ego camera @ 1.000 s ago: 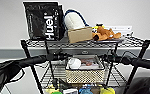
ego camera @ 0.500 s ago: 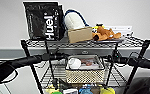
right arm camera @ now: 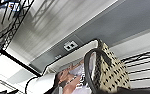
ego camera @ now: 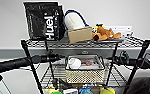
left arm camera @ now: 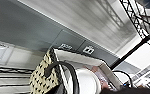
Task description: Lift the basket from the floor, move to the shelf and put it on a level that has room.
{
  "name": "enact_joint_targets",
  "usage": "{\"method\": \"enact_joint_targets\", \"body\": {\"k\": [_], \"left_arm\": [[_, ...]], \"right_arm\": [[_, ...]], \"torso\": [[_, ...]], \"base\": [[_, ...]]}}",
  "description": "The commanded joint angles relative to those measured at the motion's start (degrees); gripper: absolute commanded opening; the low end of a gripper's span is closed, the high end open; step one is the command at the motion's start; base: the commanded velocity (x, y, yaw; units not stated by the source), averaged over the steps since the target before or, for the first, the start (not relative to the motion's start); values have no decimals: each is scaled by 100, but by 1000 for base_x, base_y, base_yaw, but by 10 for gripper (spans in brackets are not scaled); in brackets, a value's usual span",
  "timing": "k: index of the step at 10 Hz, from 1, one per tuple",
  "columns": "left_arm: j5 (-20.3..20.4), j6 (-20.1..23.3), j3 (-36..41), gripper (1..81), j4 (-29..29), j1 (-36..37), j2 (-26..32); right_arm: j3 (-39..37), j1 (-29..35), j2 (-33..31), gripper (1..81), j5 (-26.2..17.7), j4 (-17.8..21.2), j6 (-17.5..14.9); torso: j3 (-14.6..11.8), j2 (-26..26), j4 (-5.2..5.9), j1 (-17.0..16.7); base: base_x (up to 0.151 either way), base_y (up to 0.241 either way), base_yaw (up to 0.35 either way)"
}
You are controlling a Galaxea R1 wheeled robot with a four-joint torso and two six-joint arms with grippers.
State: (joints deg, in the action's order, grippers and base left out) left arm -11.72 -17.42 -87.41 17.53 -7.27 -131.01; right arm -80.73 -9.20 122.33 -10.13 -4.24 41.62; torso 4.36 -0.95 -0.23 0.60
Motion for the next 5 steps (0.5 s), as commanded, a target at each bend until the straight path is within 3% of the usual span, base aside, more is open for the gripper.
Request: {"method": "enact_joint_targets", "body": {"k": [1,5], "left_arm": [[170,19,882,811,5,872,583],[345,11,1752,811,5,608,1155]], "right_arm": [[707,836,-592,811,20,29,92],[1428,792,-1243,811,29,38,188]], "torso": [[0,0,0,0],[0,0,0,0]], "base": [[0,0,0],[0,0,0]]}}
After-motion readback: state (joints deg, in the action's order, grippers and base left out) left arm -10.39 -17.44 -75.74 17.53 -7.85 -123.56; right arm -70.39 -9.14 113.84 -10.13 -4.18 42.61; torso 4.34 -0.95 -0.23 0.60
